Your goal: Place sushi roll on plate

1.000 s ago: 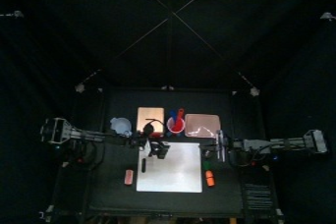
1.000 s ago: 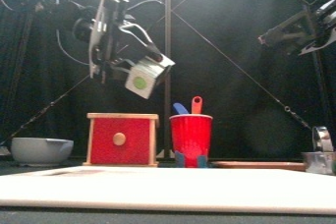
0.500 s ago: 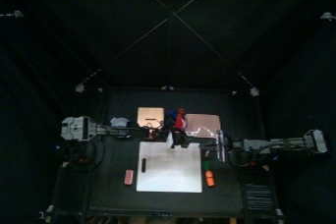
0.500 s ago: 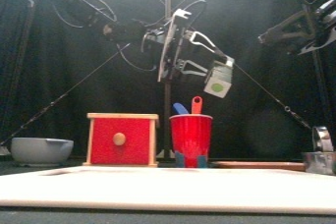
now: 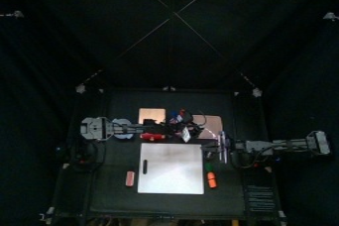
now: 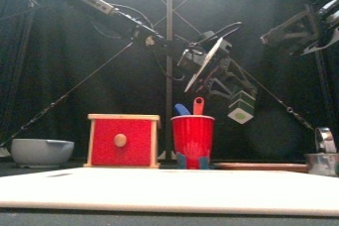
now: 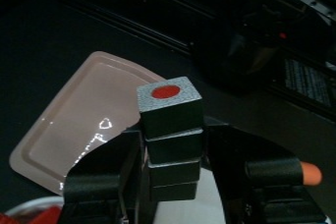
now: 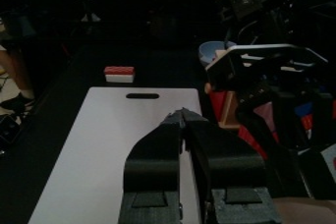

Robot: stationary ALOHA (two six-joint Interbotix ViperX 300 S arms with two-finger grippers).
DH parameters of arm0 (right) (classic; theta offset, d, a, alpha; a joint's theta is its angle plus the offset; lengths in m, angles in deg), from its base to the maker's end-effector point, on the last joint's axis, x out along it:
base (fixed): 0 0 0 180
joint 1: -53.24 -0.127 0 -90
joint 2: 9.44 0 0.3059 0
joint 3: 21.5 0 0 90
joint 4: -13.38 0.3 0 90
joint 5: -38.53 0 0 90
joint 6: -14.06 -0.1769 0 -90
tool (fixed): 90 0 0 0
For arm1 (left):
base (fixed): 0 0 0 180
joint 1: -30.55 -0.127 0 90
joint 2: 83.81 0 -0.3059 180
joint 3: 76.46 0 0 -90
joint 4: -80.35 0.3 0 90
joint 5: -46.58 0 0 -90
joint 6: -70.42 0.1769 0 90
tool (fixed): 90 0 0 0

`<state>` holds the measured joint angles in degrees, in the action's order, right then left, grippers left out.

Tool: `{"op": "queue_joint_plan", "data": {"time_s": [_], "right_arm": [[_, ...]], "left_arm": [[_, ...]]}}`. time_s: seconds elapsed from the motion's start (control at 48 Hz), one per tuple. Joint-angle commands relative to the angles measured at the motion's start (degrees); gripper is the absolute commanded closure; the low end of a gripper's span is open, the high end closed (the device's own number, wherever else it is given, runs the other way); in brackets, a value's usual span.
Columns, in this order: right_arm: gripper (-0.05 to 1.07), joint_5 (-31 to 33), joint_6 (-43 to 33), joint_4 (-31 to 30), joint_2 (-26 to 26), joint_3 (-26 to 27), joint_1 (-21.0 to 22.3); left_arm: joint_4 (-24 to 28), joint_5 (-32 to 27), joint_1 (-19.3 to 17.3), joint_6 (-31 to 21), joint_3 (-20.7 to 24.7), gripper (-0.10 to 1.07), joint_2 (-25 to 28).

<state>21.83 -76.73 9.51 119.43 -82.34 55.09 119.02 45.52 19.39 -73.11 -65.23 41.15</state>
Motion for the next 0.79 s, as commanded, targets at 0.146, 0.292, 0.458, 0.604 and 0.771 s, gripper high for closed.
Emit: {"op": "queue_joint_plan", "data": {"time_s": [0.146, 0.292, 0.458, 0.604, 0.771], "right_arm": [[1.02, -0.26, -0.09, 0.0, -0.44, 1.05, -0.09], [1.02, -0.26, -0.09, 0.0, -0.62, 0.88, -0.09], [1.02, -0.26, -0.09, 0.0, -0.62, 0.7, -0.09], [1.02, -0.26, -0.09, 0.0, -0.7, 0.7, -0.09], [1.02, -0.26, -0.09, 0.0, -0.7, 0.53, -0.09]], "left_arm": [[1.14, -1.93, -0.44, 0.18, 6.77, 0.29, 3.25], [1.41, -5.36, -0.53, 2.46, 9.4, 0.28, 5.27], [1.14, -9.14, -0.53, 5.36, 10.72, 0.28, 5.89], [0.09, -10.55, -0.53, 6.59, 11.43, 0.25, 6.5], [-0.97, -10.72, -0.53, 6.68, 12.13, 0.13, 6.94]]}}
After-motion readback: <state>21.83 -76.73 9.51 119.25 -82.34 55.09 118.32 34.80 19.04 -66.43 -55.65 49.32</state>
